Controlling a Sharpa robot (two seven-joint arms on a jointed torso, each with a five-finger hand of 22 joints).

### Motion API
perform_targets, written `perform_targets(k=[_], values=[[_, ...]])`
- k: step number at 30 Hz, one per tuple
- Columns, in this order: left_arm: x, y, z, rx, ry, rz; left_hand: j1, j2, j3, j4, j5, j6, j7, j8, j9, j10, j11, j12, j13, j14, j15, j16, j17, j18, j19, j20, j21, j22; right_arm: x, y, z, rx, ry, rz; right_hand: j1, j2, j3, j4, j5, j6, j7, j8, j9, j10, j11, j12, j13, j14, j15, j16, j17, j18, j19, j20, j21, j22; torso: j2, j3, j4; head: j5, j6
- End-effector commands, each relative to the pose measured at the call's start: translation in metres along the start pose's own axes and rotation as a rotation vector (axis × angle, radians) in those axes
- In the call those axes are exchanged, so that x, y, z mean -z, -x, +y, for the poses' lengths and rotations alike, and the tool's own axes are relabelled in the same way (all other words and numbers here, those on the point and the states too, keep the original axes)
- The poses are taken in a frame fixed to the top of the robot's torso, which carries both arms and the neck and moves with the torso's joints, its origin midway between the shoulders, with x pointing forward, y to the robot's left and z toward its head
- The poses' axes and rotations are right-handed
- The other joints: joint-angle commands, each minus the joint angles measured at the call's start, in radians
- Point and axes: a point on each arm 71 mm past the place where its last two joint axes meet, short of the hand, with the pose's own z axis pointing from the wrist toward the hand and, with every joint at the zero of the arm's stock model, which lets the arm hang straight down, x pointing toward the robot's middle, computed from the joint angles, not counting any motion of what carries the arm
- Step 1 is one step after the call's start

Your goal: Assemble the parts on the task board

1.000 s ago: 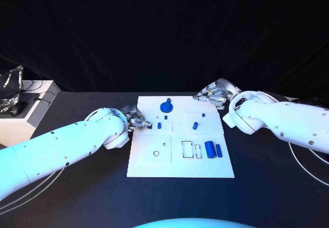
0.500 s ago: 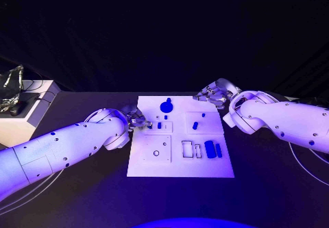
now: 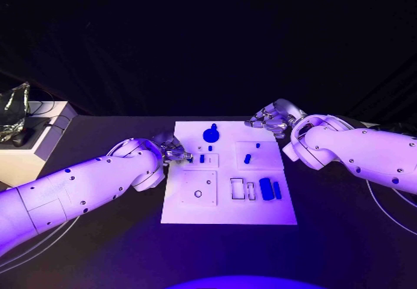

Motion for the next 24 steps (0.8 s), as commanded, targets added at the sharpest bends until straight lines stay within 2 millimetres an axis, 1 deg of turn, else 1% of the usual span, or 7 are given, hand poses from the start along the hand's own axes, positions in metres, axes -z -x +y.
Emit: perform_targets(k=[1, 16, 24], values=[[-0.0003, 0.0009, -0.0001, -0.002, -0.011, -0.023, 0.013, -0.001, 0.124, -0.119, 0.006, 0.005, -0.003, 0.005, 0.001, 0.034, -0.028, -0.005, 0.001, -0.002, -0.008, 0.006, 0.000, -0.009, 0.007, -0.001, 0.005, 0.132, 0.0002, -0.0006, 0.0012, 0.007, 0.014, 0.007, -0.003, 0.007, -0.002, 0.001, 0.002, 0.006, 0.002, -0.004, -0.002, 0.004, 0.001, -0.005, 0.001, -0.002, 0.000, -0.004, -0.001, 0.001, 0.059, -0.003, -0.003, 0.135, 0.000, -0.0005, -0.0003, -0.001, 0.000], [-0.0005, -0.0041, 0.0025, -0.014, 0.000, 0.021, 0.012, -0.002, 0.124, -0.117, 0.006, 0.004, -0.003, 0.005, 0.000, 0.034, -0.028, -0.005, 0.001, -0.002, -0.008, 0.006, -0.002, -0.008, 0.006, -0.001, 0.004, 0.132, 0.0003, -0.0002, 0.0006, 0.008, 0.012, 0.007, -0.003, 0.007, -0.002, 0.001, 0.002, 0.006, 0.002, -0.004, -0.002, 0.004, 0.001, -0.005, 0.001, -0.002, 0.000, -0.004, -0.001, 0.001, 0.059, -0.003, -0.003, 0.135, 0.000, -0.0001, 0.0002, -0.002, -0.004], [-0.0007, -0.0058, 0.0025, -0.019, 0.003, 0.038, 0.013, -0.002, 0.123, -0.117, 0.006, 0.004, -0.003, 0.005, -0.001, 0.034, -0.028, -0.006, 0.001, -0.003, -0.008, 0.006, -0.003, -0.008, 0.006, 0.000, 0.003, 0.131, 0.0003, -0.0003, 0.0007, 0.009, 0.013, 0.009, -0.003, 0.007, -0.002, 0.001, 0.002, 0.006, 0.002, -0.004, -0.002, 0.004, 0.001, -0.005, 0.001, -0.002, 0.000, -0.004, -0.001, 0.001, 0.059, -0.003, -0.003, 0.135, 0.000, -0.0002, -0.0001, -0.002, -0.004]])
